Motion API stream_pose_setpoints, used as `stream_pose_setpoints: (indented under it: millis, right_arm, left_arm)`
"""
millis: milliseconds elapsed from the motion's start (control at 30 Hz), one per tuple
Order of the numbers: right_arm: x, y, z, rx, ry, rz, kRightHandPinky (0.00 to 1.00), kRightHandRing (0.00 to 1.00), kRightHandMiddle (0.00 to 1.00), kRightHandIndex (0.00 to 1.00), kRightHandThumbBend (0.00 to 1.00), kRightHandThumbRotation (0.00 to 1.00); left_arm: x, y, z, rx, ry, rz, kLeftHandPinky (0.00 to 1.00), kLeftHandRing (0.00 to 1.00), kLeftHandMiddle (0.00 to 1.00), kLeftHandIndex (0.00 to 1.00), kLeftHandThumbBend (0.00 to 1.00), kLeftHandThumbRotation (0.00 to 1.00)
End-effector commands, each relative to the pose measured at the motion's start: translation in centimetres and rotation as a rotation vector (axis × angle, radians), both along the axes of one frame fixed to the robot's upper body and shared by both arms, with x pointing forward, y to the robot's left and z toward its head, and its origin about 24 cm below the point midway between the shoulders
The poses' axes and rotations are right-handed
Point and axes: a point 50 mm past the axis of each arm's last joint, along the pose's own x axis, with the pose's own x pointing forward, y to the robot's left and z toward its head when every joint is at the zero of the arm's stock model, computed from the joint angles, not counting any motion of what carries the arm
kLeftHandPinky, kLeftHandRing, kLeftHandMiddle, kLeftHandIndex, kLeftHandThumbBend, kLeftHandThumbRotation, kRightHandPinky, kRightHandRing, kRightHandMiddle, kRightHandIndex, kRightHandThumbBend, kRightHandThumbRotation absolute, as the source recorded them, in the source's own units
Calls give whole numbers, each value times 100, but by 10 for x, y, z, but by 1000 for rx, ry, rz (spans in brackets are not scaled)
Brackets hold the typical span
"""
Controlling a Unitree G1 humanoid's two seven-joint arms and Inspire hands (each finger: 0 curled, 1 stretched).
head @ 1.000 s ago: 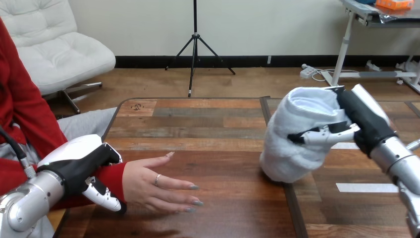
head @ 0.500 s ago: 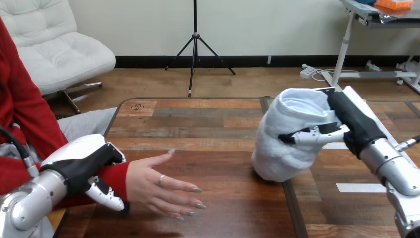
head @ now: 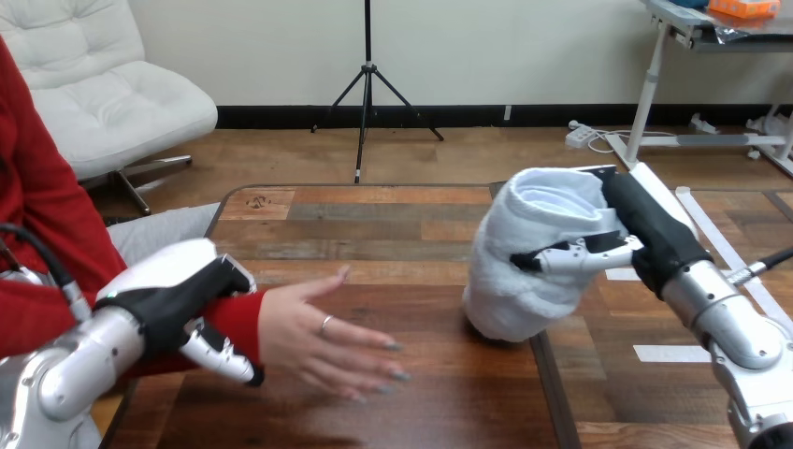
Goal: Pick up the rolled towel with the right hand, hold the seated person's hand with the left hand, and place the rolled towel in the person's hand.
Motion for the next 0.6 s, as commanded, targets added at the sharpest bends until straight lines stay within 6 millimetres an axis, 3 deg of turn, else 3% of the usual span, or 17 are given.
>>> stream_pose_setpoints:
  millis: [0,567]
  right_arm:
    - [18,33,43,37,-176,67,29,33,40,42,84,0]
    - [20,50,45,80,-179,107,30,35,41,42,83,0]
  left_arm:
    - [32,-20,80,-61,-336,-77,25,32,40,39,73,0]
    - [38,-27,82,-97,-337,-68,28,34,42,40,72,0]
